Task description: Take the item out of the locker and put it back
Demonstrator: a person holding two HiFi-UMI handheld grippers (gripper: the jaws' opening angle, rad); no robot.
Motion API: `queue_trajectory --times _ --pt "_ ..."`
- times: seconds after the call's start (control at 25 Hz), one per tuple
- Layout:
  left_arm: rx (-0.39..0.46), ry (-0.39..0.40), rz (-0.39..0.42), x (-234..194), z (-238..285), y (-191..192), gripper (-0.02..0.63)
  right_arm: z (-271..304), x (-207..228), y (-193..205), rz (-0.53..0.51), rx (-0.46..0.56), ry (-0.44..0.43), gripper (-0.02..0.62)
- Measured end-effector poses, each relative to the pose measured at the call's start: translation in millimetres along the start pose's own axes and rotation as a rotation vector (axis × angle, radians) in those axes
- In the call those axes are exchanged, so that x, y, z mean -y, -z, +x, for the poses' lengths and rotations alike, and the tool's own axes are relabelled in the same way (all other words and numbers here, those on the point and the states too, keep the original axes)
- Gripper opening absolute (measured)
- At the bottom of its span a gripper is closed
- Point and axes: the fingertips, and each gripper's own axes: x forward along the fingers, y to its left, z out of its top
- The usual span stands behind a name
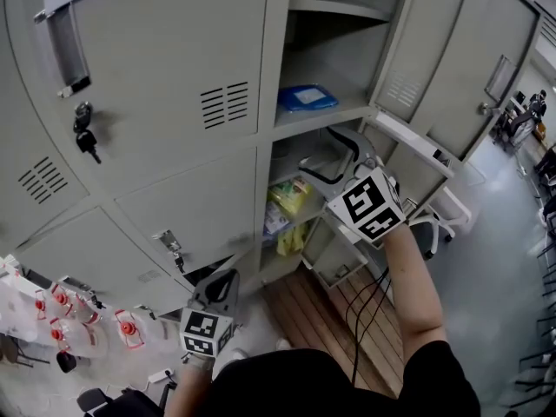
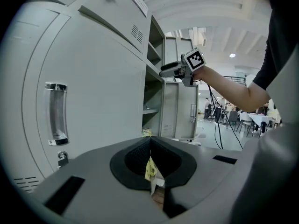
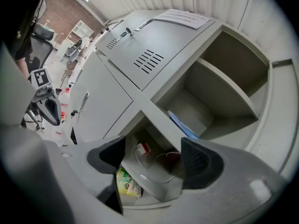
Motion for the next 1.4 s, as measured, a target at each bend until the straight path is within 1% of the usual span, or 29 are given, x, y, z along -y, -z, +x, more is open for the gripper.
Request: queue_trajectory --times 0.12,0.4,0.64,0.72,0.84,0.96,1.04,1.24,1.4 --pt "-0.008 0.024 0.006 7.0 4.0 1.9 0.008 -9.2 -9.6 12.6 0.035 -0.007 -0.002 0.368" --pt "-0.005 0.087 0.035 27.3 17.3 3.9 0.008 -30.4 -38.3 41.1 0.167 -0.004 -0.007 0.362" --pt "-0.030 0.134 0.025 39.7 24.2 6.2 0.008 -48.5 -70.0 56.9 0.274 0.018 -0.009 0.359" --pt "-0.033 0.144 0.025 42.0 26.0 7.7 0.008 -53.0 -82.3 63.6 0.319 0.020 -0.016 0.327" --pt "-0.045 0.159 0.025 45.5 27.9 11.4 0.008 -58.7 -100.1 73.3 0.378 0.017 -0.020 0.324" --pt "-0.040 0.169 0.029 48.2 30.1 13.0 0.008 -65.2 -113.7 79.5 0.422 0.019 -0.008 0.288" --pt "-0.042 0.174 0.025 49.5 30.9 15.3 0.008 -69.3 -122.7 81.8 0.450 0.022 -0.001 0.281" --pt "-0.057 0.185 0.011 53.5 31.2 19.6 0.008 -78.4 -145.6 87.7 0.517 0.025 0.011 0.238" --pt "-0.057 0.187 0.004 56.1 30.2 22.3 0.008 -85.4 -161.7 92.4 0.573 0.025 0.025 0.191"
